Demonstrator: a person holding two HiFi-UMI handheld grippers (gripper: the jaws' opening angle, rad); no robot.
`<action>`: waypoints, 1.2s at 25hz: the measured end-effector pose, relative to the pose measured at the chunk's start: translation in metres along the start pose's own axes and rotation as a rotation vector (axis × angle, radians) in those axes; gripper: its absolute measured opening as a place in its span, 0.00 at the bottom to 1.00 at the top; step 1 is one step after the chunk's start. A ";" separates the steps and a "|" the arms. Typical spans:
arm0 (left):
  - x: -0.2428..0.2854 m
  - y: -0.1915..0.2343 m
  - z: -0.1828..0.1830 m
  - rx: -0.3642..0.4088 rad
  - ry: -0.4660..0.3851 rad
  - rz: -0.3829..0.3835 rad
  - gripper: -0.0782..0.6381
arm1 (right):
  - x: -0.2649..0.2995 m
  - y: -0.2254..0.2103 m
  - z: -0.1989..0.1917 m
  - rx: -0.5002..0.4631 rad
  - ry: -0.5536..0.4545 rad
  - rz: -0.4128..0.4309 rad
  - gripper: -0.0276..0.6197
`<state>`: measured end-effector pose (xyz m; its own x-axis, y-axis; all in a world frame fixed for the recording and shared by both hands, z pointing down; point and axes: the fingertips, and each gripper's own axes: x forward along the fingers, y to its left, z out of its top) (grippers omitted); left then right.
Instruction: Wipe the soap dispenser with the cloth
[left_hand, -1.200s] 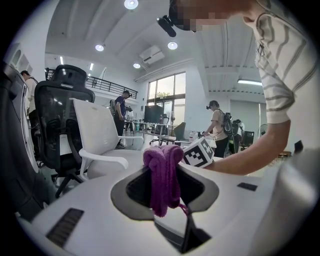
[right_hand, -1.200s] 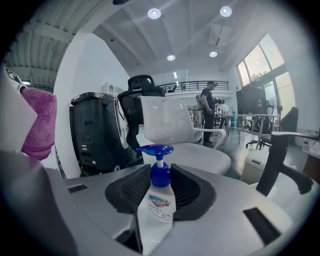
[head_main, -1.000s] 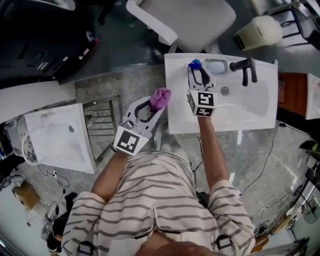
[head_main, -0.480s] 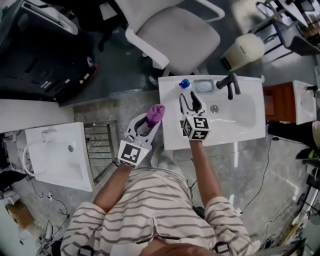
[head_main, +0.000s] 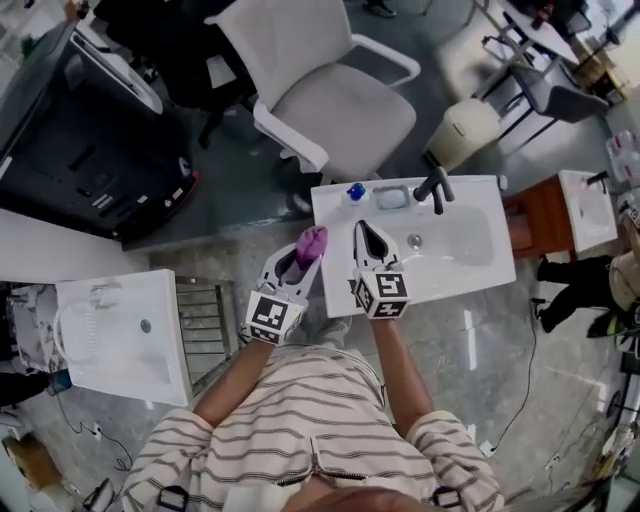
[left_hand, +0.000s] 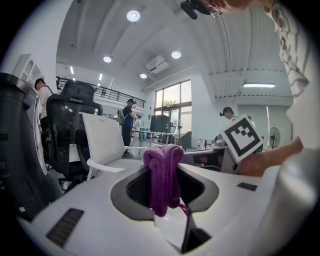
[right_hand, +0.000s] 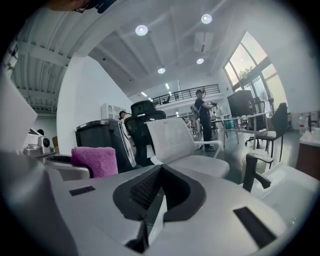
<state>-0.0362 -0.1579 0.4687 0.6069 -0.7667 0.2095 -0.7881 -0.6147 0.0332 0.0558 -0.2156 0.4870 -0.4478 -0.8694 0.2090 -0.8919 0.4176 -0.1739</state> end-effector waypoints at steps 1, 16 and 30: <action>-0.003 -0.004 0.001 -0.005 -0.002 -0.003 0.27 | -0.007 0.006 0.002 0.000 -0.002 0.005 0.05; -0.017 -0.018 0.041 0.022 -0.093 0.009 0.27 | -0.063 0.051 0.052 0.000 -0.106 0.063 0.05; -0.014 -0.024 0.049 0.034 -0.120 -0.003 0.27 | -0.077 0.044 0.061 0.048 -0.158 0.064 0.05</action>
<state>-0.0201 -0.1417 0.4170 0.6187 -0.7803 0.0911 -0.7836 -0.6213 -0.0002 0.0546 -0.1467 0.4049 -0.4847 -0.8736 0.0428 -0.8560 0.4638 -0.2282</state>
